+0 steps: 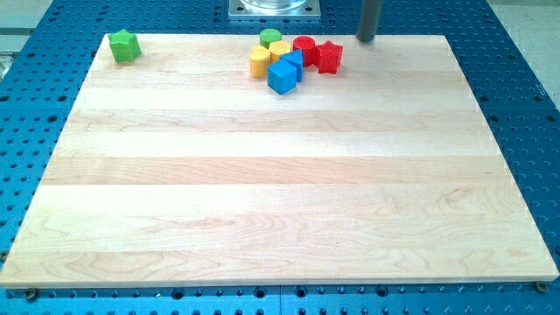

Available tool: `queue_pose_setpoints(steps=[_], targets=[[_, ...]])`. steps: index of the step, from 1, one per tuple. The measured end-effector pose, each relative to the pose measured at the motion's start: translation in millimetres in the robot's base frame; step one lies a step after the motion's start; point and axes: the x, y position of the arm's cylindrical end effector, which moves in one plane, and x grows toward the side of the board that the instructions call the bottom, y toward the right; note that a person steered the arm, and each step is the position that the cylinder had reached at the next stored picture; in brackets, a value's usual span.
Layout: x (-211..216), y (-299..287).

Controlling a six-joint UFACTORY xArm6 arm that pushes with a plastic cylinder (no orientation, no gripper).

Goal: Push the green circle to the left of the yellow heart

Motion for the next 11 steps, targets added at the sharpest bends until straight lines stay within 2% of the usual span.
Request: queue_pose_setpoints(steps=[1, 2, 3, 5, 10, 11], targets=[[0, -99], [0, -164], [0, -171], [0, -122], [96, -176], [108, -236]])
